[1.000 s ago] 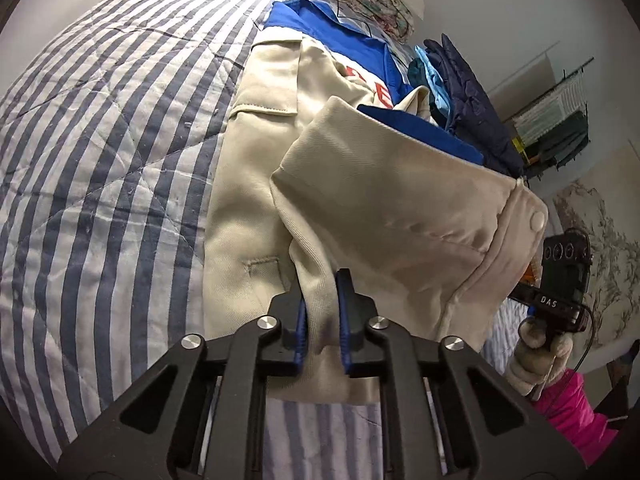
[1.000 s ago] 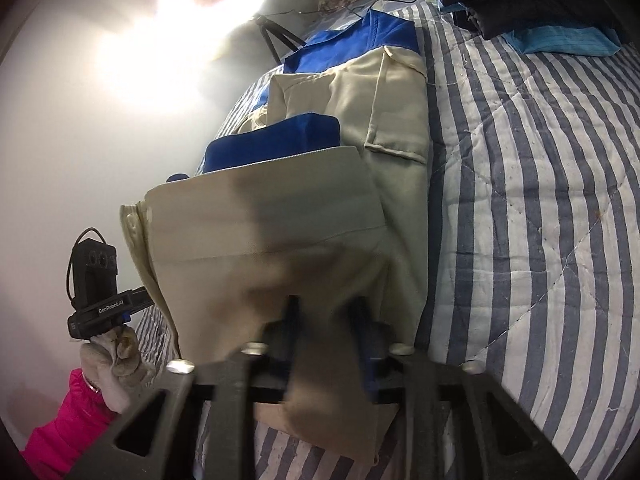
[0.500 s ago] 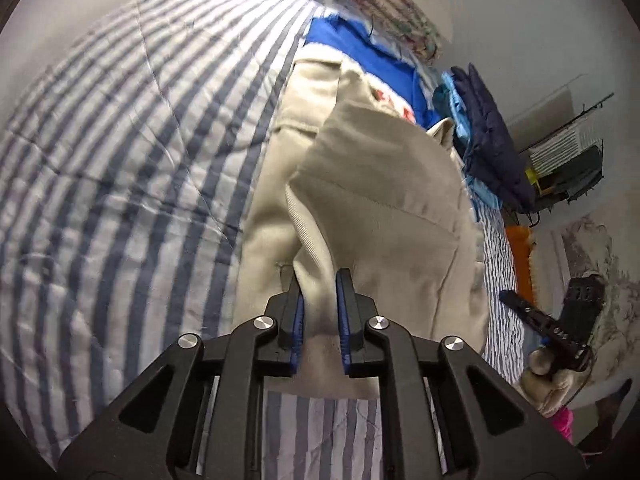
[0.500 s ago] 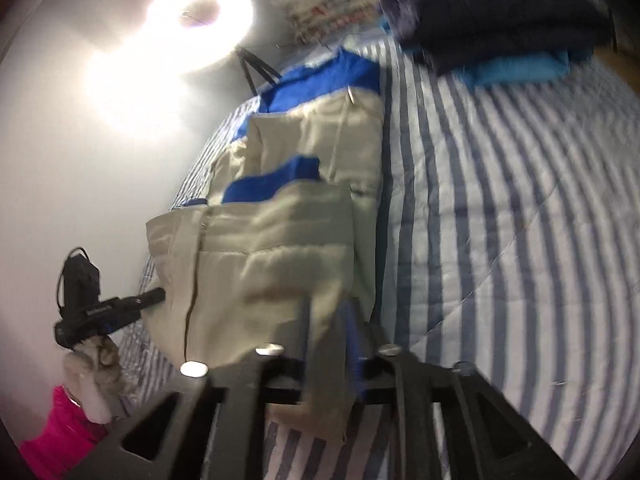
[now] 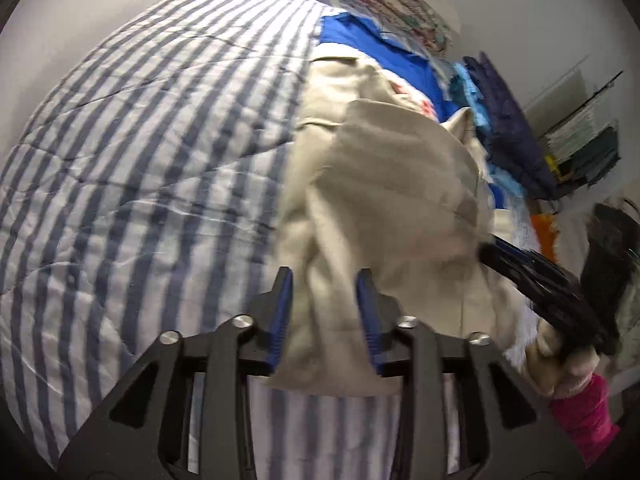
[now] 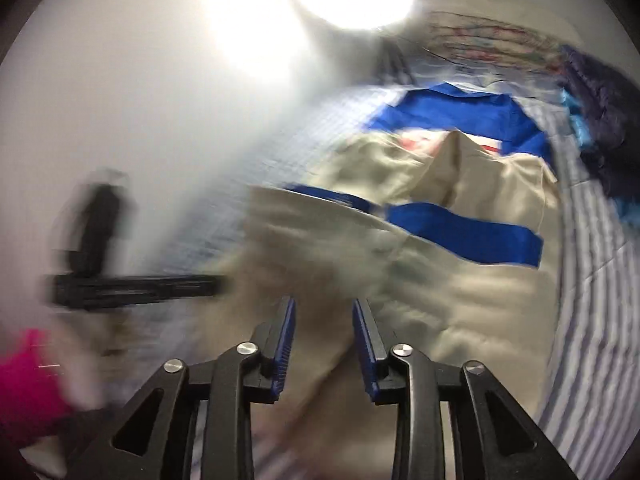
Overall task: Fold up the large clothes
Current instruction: 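Open both tools, release the jacket and move them to the blue collar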
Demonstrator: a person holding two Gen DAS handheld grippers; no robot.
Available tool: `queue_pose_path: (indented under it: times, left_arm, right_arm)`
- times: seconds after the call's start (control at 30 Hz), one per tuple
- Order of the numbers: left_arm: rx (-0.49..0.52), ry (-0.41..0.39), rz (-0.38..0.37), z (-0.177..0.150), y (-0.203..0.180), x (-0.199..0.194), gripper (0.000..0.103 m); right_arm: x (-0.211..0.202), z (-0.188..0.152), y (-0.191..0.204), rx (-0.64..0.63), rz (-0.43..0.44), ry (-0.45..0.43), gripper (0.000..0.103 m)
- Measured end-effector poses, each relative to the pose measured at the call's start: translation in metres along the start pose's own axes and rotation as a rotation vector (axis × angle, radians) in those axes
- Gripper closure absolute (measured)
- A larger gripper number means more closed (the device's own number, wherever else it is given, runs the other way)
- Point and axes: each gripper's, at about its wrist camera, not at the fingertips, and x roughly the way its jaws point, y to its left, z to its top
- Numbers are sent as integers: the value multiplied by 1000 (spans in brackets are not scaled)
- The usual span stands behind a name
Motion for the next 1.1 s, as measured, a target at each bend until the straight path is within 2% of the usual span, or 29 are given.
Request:
queue_pose_path:
  times: [0.03, 0.13, 0.17, 0.23, 0.3, 0.43, 0.47, 0.5, 0.53, 0.57, 0.63, 0.67, 0.73, 0.77, 0.8, 0.87, 1.0, 1.1]
  left_arm:
    - [0, -5, 10, 0, 2, -1, 56]
    - [12, -66, 50, 1, 2, -17, 57]
    - [15, -102, 61, 2, 0, -26, 57]
    - [31, -159, 30, 4, -11, -41, 57]
    - [88, -192, -1, 9, -35, -47, 57]
    - [224, -186, 8, 17, -78, -27, 57]
    - [235, -180, 35, 19, -82, -18, 57]
    - [230, -166, 104, 24, -81, -1, 57]
    - [216, -153, 145, 26, -78, 8, 57]
    - [158, -108, 189, 31, -65, 28, 57]
    - [98, -53, 196, 32, -44, 53, 56]
    - [118, -84, 197, 29, -44, 54, 55]
    - [170, -81, 244, 25, -52, 57, 55]
    - [176, -71, 259, 25, -54, 57, 55]
    - [170, -56, 267, 26, -56, 53, 55]
    - [143, -64, 234, 28, -60, 36, 60]
    - [155, -139, 164, 22, -72, -15, 60]
    - [181, -201, 105, 11, -87, -64, 60]
  right_arm:
    - [10, 0, -6, 19, -30, 26, 84]
    - [9, -4, -18, 84, -25, 14, 84]
    - [3, -6, -20, 91, -24, 15, 82]
    - [-10, -11, -24, 99, 9, -1, 78]
    - [-37, -19, -35, 131, 13, -62, 74]
    - [-67, -32, -64, 234, 21, -128, 72]
    - [-69, -32, -67, 243, 16, -131, 72]
    - [-70, -35, -74, 259, 13, -129, 72]
    - [-68, -38, -80, 281, 18, -118, 72]
    - [-66, -39, -81, 291, 24, -111, 72]
    - [-54, -46, -86, 309, 18, -69, 72]
    - [-48, -47, -87, 308, 16, -48, 72]
    - [-27, -58, -85, 272, -52, 37, 77]
    - [-25, -60, -82, 247, -75, 38, 78]
    - [-27, -58, -79, 243, -89, 39, 78]
    - [-39, -55, -76, 259, -90, 41, 77]
    - [-85, -54, -58, 197, -112, -39, 77]
    - [-125, -56, -42, 153, -144, -104, 71]
